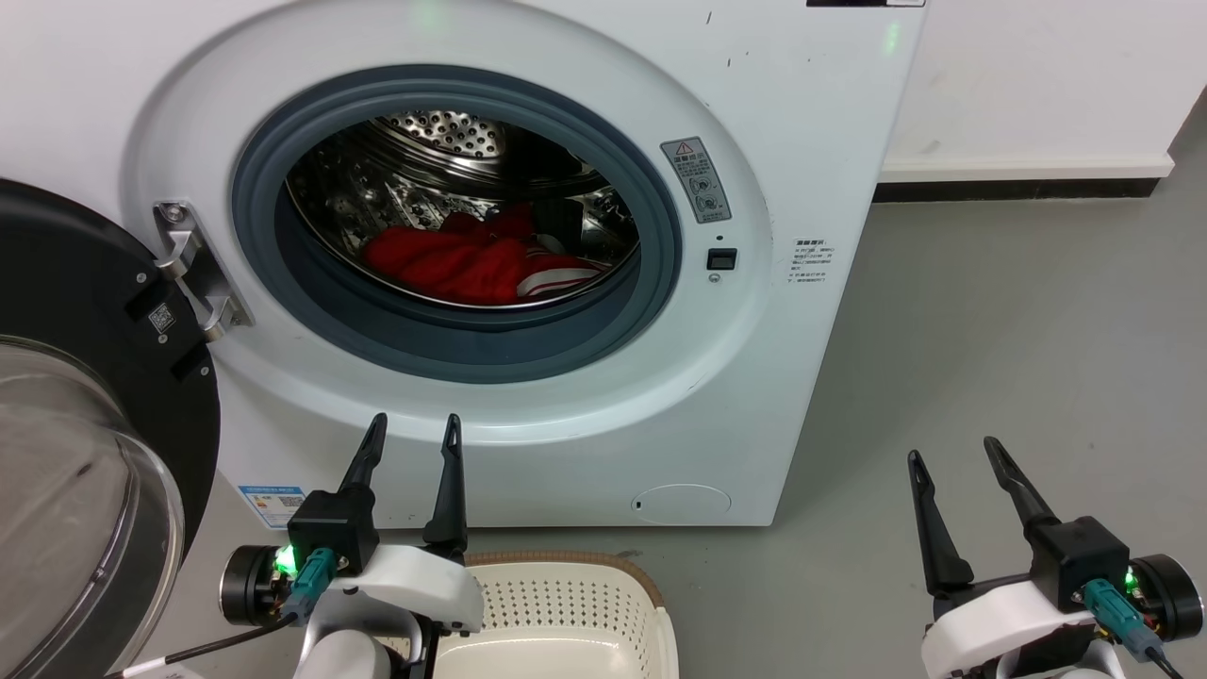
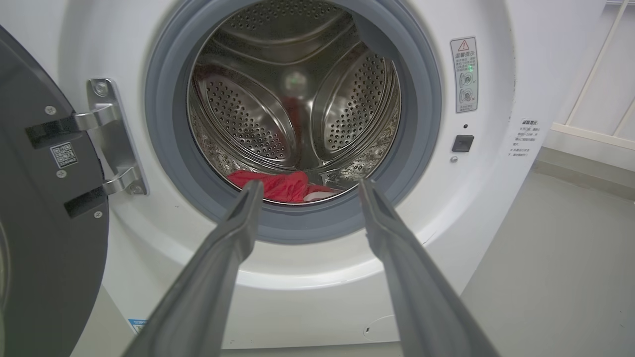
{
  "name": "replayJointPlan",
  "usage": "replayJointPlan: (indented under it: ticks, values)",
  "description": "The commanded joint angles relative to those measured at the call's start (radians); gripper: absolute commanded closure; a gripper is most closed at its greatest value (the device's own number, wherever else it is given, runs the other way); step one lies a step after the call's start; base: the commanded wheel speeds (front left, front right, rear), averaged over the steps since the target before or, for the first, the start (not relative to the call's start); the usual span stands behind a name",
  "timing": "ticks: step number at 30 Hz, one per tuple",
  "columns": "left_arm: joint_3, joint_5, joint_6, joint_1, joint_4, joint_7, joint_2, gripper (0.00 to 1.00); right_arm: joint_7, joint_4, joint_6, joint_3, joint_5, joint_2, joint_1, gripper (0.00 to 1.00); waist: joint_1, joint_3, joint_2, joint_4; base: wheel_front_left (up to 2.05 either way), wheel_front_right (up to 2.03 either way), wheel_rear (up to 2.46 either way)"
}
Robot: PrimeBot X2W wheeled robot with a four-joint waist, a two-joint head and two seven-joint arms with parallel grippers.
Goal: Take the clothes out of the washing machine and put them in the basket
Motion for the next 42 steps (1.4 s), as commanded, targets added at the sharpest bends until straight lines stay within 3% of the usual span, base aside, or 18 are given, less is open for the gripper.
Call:
replayJointPlan:
  ticks: [1, 12, 24, 34, 42]
  values:
    - [0.001, -0.001, 0.004, -0.009, 0.000, -0.003, 0.002, 0.00, -0.002, 0.002, 0.000, 0.002, 0.005, 0.001, 0.007, 0.00, 0.0000, 0.001, 0.0000, 0.000, 0.00, 0.00, 0.00]
    - [-0.009, 0.002, 0.029, -0.071, -0.003, -0.003, 0.002, 0.00, -0.002, -0.035, 0.000, 0.003, 0.015, 0.001, -0.033, 0.00, 0.0000, 0.079, 0.0000, -0.004, 0.00, 0.00, 0.00]
    - [0.017, 0.028, 0.070, -0.307, 0.072, -0.003, 0.003, 0.00, -0.010, -0.120, 0.000, 0.025, 0.027, 0.001, -0.127, 0.00, 0.0000, 0.312, 0.0000, -0.040, 0.00, 0.00, 0.00]
    - [0.064, 0.051, 0.073, -0.544, 0.189, -0.003, 0.051, 0.00, -0.032, -0.100, 0.000, 0.053, 0.058, 0.001, -0.211, 0.00, 0.0000, 0.491, 0.0000, -0.099, 0.00, 0.00, 0.00]
    - [0.084, 0.059, 0.055, -0.758, 0.357, -0.002, 0.125, 0.00, -0.054, -0.050, 0.000, 0.078, 0.094, 0.001, -0.272, 0.00, 0.0000, 0.590, 0.0000, -0.162, 0.00, 0.00, 0.00]
